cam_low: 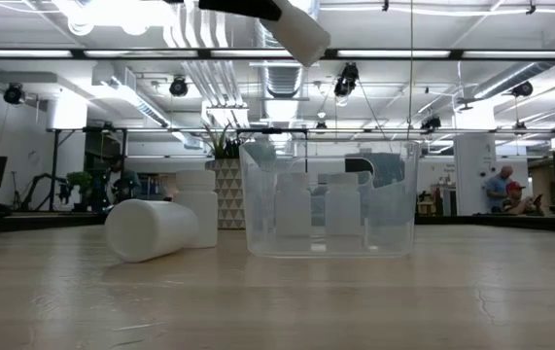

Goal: Pick and place pill bottles into a basket
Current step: Put the white medicine bottle into the transparent bin

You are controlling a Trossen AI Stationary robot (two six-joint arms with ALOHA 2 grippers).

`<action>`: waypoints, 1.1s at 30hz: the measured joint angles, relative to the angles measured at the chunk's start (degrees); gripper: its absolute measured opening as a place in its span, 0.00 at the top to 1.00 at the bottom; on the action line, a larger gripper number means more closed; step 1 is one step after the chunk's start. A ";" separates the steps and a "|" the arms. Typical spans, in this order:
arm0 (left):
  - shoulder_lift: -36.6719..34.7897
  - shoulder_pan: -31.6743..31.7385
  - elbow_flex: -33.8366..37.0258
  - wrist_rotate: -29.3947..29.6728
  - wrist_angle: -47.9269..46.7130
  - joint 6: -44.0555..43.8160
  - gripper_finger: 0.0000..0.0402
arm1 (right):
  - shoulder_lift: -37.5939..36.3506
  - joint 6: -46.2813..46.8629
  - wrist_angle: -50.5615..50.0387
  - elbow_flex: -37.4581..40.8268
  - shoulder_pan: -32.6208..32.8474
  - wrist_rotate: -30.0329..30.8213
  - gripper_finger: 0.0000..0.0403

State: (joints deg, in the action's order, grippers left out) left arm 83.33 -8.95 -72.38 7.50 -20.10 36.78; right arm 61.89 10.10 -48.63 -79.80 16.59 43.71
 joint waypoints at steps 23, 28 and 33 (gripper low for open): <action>0.00 0.98 -5.36 -3.10 -6.47 -18.65 0.64 | -18.64 -12.74 37.71 36.69 0.42 -14.24 0.98; 0.00 2.42 -5.37 -3.55 -8.79 -26.11 0.64 | -22.32 -11.82 38.34 40.62 0.41 -14.24 0.98; 2.85 2.60 -7.87 -4.47 -14.89 -27.61 0.64 | -24.30 -11.78 38.27 42.99 0.38 -14.20 0.98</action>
State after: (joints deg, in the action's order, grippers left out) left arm 86.18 -6.35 -80.26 3.04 -34.98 9.17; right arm 37.59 -1.67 -10.36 -36.80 16.97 29.51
